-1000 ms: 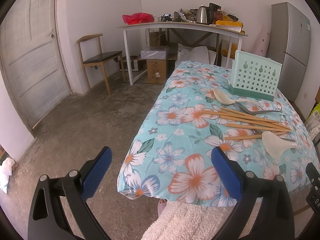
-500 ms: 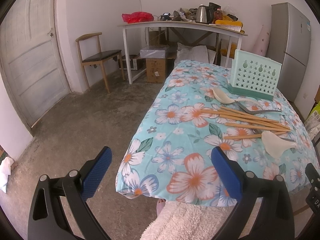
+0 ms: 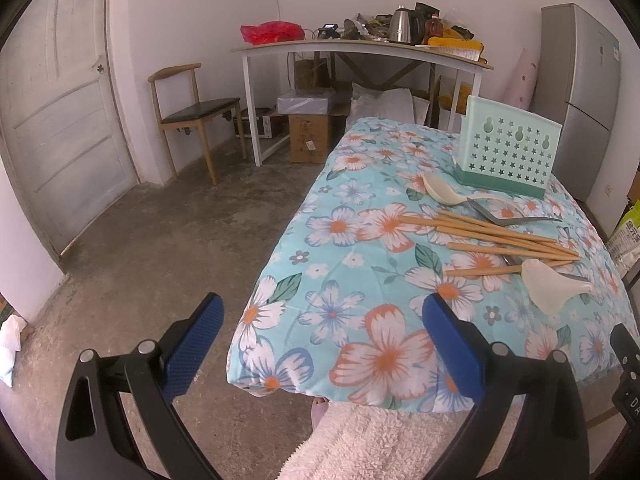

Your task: Organize utensils

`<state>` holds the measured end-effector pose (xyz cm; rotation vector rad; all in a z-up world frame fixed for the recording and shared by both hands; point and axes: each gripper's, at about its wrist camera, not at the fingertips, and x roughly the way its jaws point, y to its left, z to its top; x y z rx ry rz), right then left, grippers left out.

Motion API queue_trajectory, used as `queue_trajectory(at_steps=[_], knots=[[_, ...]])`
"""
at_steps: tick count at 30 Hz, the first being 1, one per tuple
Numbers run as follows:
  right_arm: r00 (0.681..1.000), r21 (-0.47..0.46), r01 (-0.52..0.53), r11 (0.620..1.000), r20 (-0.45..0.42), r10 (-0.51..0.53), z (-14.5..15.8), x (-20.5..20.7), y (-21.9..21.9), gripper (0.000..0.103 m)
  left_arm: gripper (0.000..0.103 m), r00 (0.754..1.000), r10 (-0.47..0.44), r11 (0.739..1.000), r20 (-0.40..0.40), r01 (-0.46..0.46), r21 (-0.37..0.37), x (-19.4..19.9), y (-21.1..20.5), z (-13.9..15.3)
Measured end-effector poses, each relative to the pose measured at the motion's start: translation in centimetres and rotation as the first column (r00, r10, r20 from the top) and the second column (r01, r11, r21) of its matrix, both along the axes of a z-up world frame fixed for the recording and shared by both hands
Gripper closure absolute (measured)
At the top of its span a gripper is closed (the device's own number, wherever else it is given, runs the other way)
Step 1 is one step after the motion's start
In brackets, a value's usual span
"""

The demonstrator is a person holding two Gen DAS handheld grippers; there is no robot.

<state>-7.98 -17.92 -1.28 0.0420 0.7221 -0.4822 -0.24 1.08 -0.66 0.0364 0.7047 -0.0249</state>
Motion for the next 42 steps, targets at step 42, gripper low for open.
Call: queue_trajectory(at_steps=[42], knots=[[0.997, 0.116, -0.059, 0.992, -0.05, 0.066, -7.2, 4.5, -3.4, 0.008, 0.006, 0.928, -0.335, 0.94, -0.161, 0.342, 0.015, 5.4, -8.9, -5.7]])
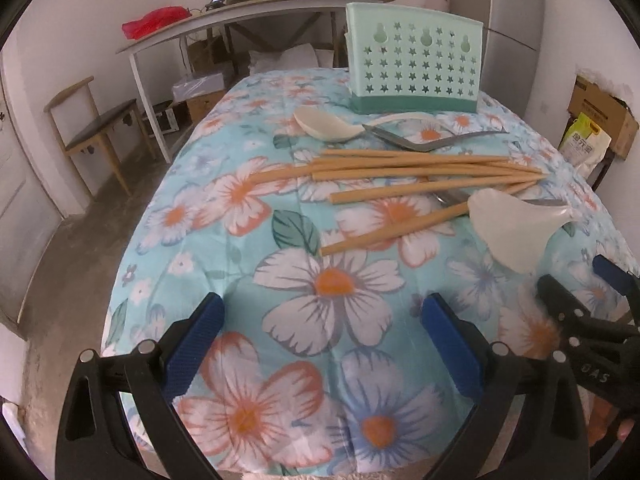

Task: Organize utensils
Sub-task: 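Move the left gripper to the white rice paddle and grasp it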

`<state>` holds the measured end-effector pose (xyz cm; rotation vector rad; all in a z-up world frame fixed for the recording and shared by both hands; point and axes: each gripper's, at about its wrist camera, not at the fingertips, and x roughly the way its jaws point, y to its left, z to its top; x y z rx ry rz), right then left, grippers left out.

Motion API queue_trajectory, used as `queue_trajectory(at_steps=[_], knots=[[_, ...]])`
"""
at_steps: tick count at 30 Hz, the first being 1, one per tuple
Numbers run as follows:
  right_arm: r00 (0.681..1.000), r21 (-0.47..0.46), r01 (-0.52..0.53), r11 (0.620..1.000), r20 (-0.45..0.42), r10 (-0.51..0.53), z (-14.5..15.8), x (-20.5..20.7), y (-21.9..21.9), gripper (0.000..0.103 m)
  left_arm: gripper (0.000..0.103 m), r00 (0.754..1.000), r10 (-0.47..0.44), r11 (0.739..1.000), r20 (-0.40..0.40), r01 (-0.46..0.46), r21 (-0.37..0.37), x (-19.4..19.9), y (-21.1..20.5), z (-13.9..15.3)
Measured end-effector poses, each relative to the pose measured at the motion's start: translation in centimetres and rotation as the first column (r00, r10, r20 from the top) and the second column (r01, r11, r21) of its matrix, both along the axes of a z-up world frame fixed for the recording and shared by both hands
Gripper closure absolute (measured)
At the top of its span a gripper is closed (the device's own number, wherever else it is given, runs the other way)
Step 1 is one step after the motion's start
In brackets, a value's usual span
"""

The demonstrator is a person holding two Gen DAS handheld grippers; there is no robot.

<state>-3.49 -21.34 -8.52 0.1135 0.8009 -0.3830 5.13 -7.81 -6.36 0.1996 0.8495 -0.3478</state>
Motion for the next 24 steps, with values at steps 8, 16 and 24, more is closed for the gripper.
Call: queue_trajectory(at_steps=[8, 16, 24], knots=[[1.0, -0.013, -0.003, 1.0, 0.026, 0.004, -0.1, -0.4, 0.2, 0.008, 0.004, 1.0, 0.004, 1.0, -0.012, -0.004, 0.018, 0.2, 0.0, -0.6], [0.999, 0.018, -0.013, 1.0, 0.04, 0.012, 0.2, -0.6, -0.2, 0.008, 0.004, 1.0, 0.001, 0.998, 0.026, -0.003, 0.068, -0.3, -0.4, 0.0], [0.989, 0.034, -0.027, 0.999, 0.147, 0.022, 2.5, -2.5, -1.1, 0.011, 0.01, 0.984, -0.138, 0.983, 0.115, 0.151, -0.106, -2.4, -0.8, 4.1]])
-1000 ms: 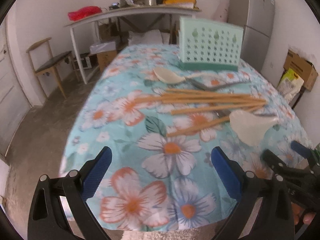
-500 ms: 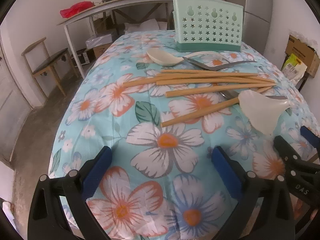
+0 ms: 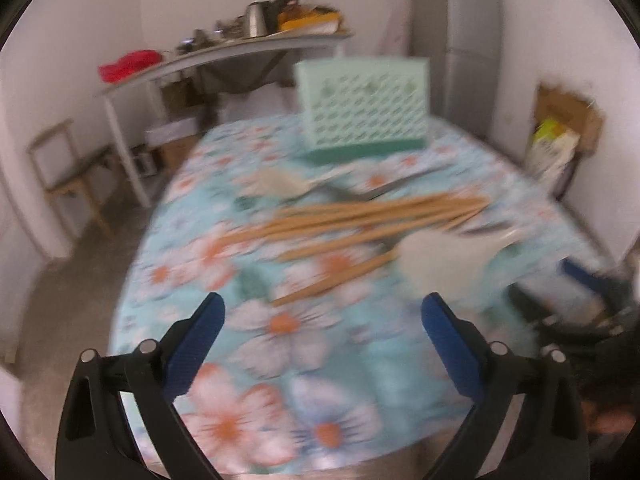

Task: Organize utensils
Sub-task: 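Move the left gripper to the white rice paddle and grasp it, then lift the white rice paddle with the left gripper toward the mint holder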

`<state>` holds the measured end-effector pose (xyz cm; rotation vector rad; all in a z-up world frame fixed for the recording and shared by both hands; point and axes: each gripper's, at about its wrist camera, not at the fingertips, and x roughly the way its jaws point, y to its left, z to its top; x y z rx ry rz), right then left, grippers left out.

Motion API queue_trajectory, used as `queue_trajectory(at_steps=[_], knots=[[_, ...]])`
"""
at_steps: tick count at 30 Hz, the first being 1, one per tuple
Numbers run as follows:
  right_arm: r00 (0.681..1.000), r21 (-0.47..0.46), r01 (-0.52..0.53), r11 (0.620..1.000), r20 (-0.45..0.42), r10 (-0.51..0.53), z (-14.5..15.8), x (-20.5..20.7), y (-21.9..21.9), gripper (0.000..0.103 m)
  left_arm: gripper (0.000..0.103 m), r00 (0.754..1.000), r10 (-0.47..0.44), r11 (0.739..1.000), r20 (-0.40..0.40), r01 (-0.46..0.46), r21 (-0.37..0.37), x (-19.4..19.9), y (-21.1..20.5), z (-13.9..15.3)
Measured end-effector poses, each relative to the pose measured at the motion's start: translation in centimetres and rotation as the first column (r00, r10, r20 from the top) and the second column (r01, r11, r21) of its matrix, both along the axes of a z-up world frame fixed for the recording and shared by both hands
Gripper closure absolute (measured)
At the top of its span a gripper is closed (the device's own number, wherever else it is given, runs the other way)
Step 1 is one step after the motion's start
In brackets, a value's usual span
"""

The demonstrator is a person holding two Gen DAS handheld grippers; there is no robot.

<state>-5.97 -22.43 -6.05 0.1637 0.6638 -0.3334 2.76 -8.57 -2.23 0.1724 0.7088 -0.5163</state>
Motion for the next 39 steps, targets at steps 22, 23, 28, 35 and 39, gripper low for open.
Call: queue_trajectory(at_steps=[22, 23, 28, 35, 39], knots=[[0.999, 0.12, 0.05, 0.991, 0.007, -0.051, -0.5, -0.5, -3.6, 0.043, 0.089, 0.909, -0.15, 0.958, -0.39, 0.036, -0.284, 4.5, -3.4, -3.7], [0.999, 0.123, 0.05, 0.991, 0.007, -0.052, -0.5, -0.5, -3.7, 0.044, 0.092, 0.909, -0.148, 0.958, -0.39, 0.035, -0.284, 4.5, -3.4, -3.6], [0.998, 0.122, 0.059, 0.991, 0.005, -0.06, -0.4, -0.7, -3.8, 0.05, 0.098, 0.913, -0.156, 0.942, -0.378, 0.023, -0.334, 4.7, -3.2, -2.8], [0.998, 0.085, 0.057, 0.995, 0.021, -0.059, 0.7, -1.2, -2.9, 0.056, 0.102, 0.944, -0.174, 0.884, -0.28, 0.025, -0.466, 4.4, -0.7, 0.8], [0.998, 0.038, 0.027, 0.999, 0.048, -0.029, 1.6, -1.3, -1.6, 0.058, 0.102, 0.967, -0.144, 0.842, -0.212, 0.007, -0.539, 4.7, 1.9, 3.2]])
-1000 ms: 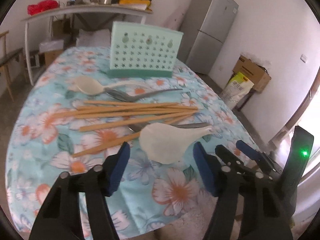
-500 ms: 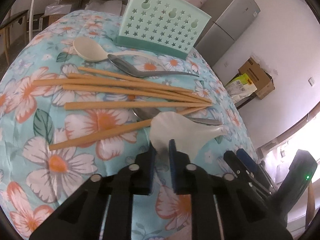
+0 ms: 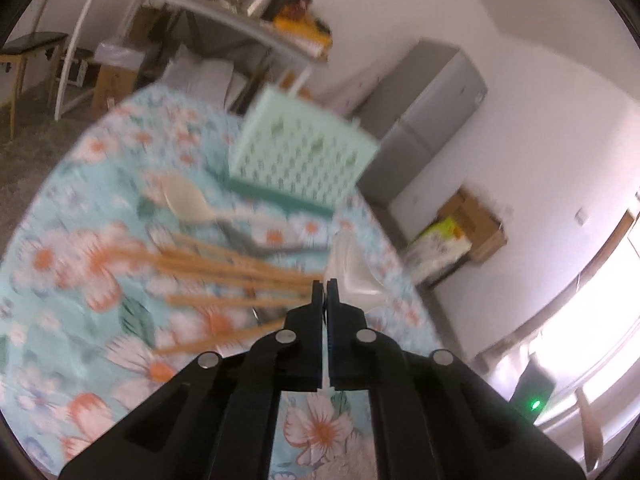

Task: Organize utensils
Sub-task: 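Lift the white rice paddle with the left gripper toward the mint holder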

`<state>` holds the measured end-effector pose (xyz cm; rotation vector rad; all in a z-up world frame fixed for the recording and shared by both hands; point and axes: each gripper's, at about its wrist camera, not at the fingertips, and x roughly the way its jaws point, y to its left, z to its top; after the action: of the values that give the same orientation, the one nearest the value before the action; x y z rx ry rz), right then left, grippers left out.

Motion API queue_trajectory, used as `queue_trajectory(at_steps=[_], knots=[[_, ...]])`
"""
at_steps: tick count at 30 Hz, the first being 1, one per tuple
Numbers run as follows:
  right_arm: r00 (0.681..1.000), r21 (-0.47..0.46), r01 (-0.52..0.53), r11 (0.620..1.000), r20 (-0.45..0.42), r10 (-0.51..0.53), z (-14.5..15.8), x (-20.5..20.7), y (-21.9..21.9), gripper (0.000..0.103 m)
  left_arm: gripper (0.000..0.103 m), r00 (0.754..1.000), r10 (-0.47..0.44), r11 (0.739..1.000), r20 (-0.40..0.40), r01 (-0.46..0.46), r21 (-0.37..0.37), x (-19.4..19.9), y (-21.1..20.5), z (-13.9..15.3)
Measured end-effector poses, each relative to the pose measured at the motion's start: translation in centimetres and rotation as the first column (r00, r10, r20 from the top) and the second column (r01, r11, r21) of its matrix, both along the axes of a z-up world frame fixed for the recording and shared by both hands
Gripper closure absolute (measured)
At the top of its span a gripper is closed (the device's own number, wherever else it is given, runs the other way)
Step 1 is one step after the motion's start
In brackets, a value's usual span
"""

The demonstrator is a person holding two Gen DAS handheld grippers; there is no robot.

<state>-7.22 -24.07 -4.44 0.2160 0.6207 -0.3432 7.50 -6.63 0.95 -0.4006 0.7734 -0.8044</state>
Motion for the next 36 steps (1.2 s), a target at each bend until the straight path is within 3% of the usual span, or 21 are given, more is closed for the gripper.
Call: queue_trajectory(at_steps=[7, 15, 20, 25, 36], knots=[[0.993, -0.081, -0.11, 0.991, 0.029, 0.113, 1.4, 2.4, 2.7, 0.064, 0.102, 0.983, 0.163, 0.986, 0.08, -0.159, -0.056, 1.1, 5.4, 2.3], [0.973, -0.153, -0.229, 0.961, -0.013, 0.23, 1.1, 5.5, 5.9, 0.074, 0.102, 0.968, 0.246, 0.969, 0.052, -0.243, -0.052, 2.9, 8.6, 0.5], [0.953, -0.091, -0.303, 0.949, -0.056, 0.299, 0.0, 6.7, 7.1, 0.081, 0.102, 0.966, 0.257, 0.966, 0.037, -0.255, -0.05, 3.3, 9.9, -0.6], [0.917, 0.107, -0.372, 0.922, -0.114, 0.383, -2.1, 9.7, 7.2, 0.091, 0.102, 0.964, 0.265, 0.963, 0.021, -0.264, -0.052, 3.6, 10.4, -1.2], [0.922, 0.085, -0.372, 0.924, -0.082, 0.378, -1.3, 11.5, 7.2, 0.093, 0.102, 0.954, 0.301, 0.952, -0.001, -0.3, -0.062, 4.5, 11.8, -2.1]])
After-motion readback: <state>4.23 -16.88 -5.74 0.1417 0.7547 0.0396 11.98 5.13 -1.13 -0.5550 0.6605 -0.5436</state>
